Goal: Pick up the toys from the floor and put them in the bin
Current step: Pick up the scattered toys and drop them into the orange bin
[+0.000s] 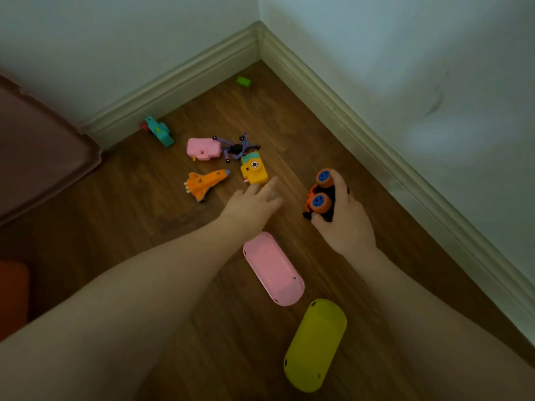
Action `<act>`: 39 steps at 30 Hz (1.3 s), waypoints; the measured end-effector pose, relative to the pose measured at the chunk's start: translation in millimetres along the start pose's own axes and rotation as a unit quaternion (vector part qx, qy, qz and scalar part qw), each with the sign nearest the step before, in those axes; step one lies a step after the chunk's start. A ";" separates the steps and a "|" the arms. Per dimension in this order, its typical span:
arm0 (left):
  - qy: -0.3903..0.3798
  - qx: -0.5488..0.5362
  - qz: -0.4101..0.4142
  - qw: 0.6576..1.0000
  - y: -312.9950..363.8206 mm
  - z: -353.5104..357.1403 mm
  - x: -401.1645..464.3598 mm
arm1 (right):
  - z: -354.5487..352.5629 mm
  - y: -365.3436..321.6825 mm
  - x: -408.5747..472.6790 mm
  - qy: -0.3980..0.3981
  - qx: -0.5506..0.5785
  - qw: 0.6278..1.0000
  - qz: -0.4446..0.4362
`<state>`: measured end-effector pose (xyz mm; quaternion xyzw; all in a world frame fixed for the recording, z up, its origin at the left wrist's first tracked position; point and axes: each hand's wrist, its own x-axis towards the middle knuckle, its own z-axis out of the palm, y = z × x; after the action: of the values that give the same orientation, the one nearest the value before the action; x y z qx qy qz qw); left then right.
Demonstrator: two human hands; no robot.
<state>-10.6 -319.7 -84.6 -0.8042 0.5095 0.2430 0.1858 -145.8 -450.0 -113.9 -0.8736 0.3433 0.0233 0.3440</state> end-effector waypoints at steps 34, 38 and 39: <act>0.373 -0.370 -0.212 0.824 -256.8 136.7 -452.7 | 172.5 -463.2 -174.1 -0.225 0.354 0.898 -0.131; 0.288 -0.177 -0.206 0.918 -261.9 184.8 -469.4 | 187.8 -490.1 -184.2 -0.161 0.238 0.915 -0.282; 0.246 -0.131 -0.189 0.942 -264.2 193.2 -472.9 | 193.7 -494.1 -187.4 -0.153 0.193 0.914 -0.322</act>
<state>19.4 239.5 46.4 -0.9378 0.3415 0.0626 -0.0100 53.4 39.6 79.5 -0.8392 -0.0153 -0.0219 0.5432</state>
